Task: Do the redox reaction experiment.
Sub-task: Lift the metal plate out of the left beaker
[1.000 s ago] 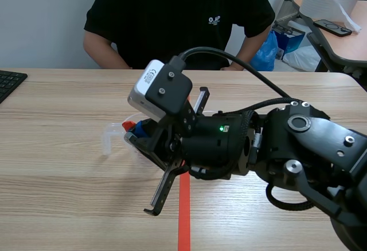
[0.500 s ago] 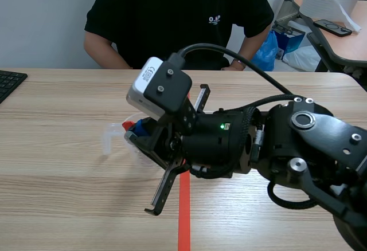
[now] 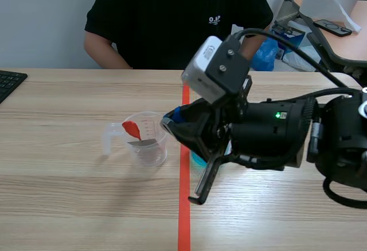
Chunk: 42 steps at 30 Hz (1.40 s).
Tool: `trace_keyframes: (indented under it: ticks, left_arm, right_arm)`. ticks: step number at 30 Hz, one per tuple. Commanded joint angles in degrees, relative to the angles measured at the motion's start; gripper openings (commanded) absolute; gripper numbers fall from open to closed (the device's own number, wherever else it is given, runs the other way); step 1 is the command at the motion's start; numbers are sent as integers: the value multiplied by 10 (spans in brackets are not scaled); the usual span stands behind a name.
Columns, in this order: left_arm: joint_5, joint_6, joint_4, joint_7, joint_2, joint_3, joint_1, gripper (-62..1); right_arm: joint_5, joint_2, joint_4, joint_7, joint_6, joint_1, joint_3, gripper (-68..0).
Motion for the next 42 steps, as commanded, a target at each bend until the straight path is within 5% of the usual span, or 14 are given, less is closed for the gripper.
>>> trace_keyframes:
  ticks: [1,15,23,29,37,42]
  left_arm:
    - [-1,-3,5,-3,-3,-1,6,-578]
    - [-1,-3,5,-3,-3,-1,6,-578]
    - [-1,-3,5,-3,-3,-1,6,-578]
    - [-1,-3,5,-3,-3,-1,6,-578]
    - [-1,-3,5,-3,-3,-1,6,-578]
    - [-1,-3,5,-3,-3,-1,6,-578]
  right_arm:
    - [18,17,25,19,-1,0,17,-669]
    - [137,68,60,2,-1,-68,198,-669]
    - [139,68,60,-27,4,-75,208,-669]
    - [126,68,60,-27,81,-75,208,-669]
    - [115,68,60,-37,82,-75,208,-669]
    - [102,68,60,-39,120,-75,208,-660]
